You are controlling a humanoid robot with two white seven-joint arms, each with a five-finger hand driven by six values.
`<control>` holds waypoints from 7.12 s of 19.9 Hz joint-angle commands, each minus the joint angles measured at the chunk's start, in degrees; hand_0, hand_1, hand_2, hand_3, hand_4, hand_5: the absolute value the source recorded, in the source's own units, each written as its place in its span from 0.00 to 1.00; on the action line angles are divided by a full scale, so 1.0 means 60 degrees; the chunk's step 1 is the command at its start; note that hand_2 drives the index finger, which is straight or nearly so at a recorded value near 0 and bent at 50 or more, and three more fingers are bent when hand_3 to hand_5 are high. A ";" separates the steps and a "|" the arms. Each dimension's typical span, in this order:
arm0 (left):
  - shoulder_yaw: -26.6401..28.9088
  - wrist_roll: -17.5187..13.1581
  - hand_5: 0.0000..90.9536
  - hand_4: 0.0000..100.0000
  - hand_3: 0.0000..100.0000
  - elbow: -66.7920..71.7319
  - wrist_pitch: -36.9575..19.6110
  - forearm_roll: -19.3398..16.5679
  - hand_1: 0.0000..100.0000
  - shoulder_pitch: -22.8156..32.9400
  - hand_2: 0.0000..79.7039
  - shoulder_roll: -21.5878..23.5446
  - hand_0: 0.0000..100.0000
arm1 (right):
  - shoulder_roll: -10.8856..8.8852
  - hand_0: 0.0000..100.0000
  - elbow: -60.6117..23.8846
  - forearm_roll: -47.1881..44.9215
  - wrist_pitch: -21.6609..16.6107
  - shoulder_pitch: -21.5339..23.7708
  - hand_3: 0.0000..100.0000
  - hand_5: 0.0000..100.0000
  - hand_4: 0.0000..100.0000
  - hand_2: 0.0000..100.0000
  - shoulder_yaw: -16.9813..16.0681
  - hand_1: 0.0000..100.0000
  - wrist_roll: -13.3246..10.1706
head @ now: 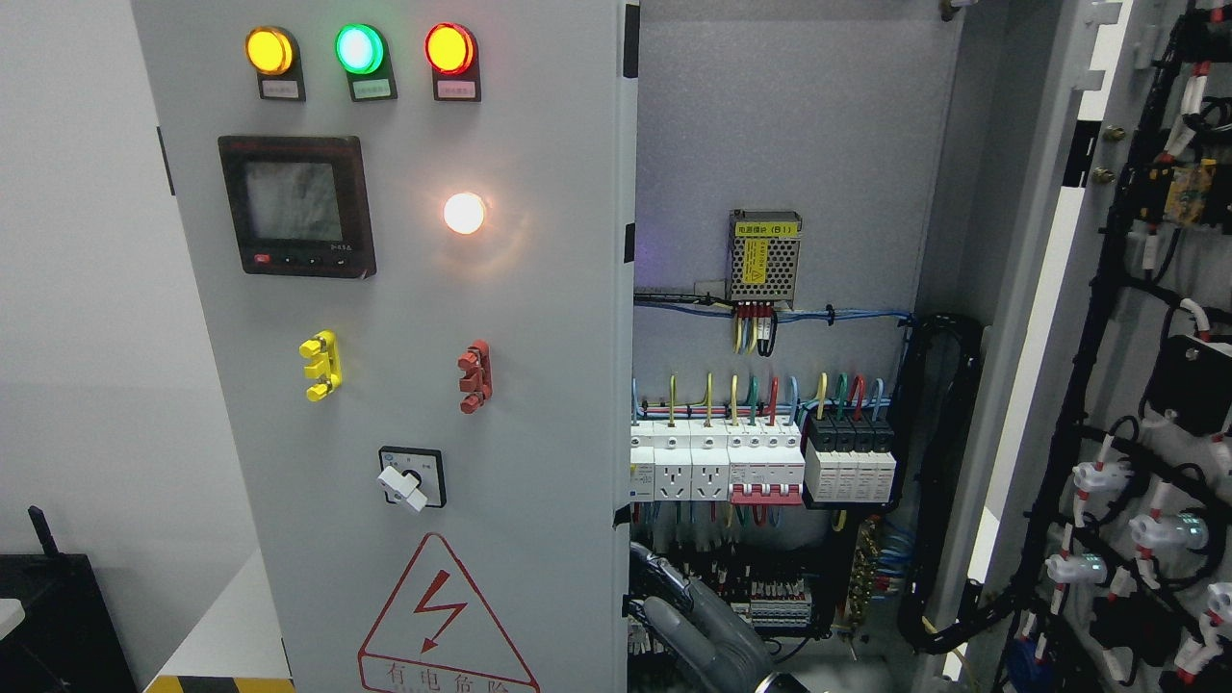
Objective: Open door with both hands
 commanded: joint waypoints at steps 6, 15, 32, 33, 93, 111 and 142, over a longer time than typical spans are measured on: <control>-0.0117 -0.0002 0.00 0.00 0.00 0.0000 0.0005 0.0006 0.39 0.0000 0.00 0.0000 0.12 | 0.0123 0.12 -0.0887 -0.0280 0.0060 0.0132 0.00 0.00 0.00 0.00 0.0554 0.39 0.0019; -0.0117 -0.0002 0.00 0.00 0.00 0.0000 0.0005 -0.0008 0.39 0.0000 0.00 0.0000 0.12 | 0.0182 0.12 -0.1078 -0.0339 0.0060 0.0103 0.00 0.00 0.00 0.00 0.1258 0.39 0.0034; -0.0117 -0.0002 0.00 0.00 0.00 0.0000 0.0005 0.0006 0.39 0.0000 0.00 0.0000 0.12 | 0.0182 0.12 -0.2030 -0.0910 0.0074 0.0279 0.00 0.00 0.00 0.00 0.2516 0.39 0.0972; -0.0117 -0.0002 0.00 0.00 0.00 0.0000 0.0005 0.0006 0.39 0.0000 0.00 0.0000 0.12 | 0.0182 0.12 -0.2088 -0.0910 0.0074 0.0279 0.00 0.00 0.00 0.00 0.2648 0.39 0.0972; -0.1084 -0.0134 0.00 0.00 0.00 -1.6405 -0.6583 0.0751 0.39 0.6870 0.00 0.3852 0.12 | -0.0725 0.12 -0.3714 -0.0954 -0.0626 0.2958 0.00 0.00 0.00 0.00 0.0455 0.39 -0.1270; -0.1302 -0.0119 0.00 0.00 0.00 -1.7709 -0.7949 0.2555 0.39 0.3721 0.00 0.4761 0.12 | -0.3128 0.12 -0.4885 -0.0954 -0.6181 0.5990 0.00 0.00 0.00 0.00 -0.2373 0.39 -0.1152; 0.0028 -0.0046 0.00 0.00 0.00 -1.9247 -1.2432 0.2672 0.39 0.2534 0.00 0.1085 0.12 | -0.3656 0.12 -0.6615 -0.0983 -0.6942 0.8187 0.00 0.00 0.00 0.00 -0.5435 0.39 -0.1167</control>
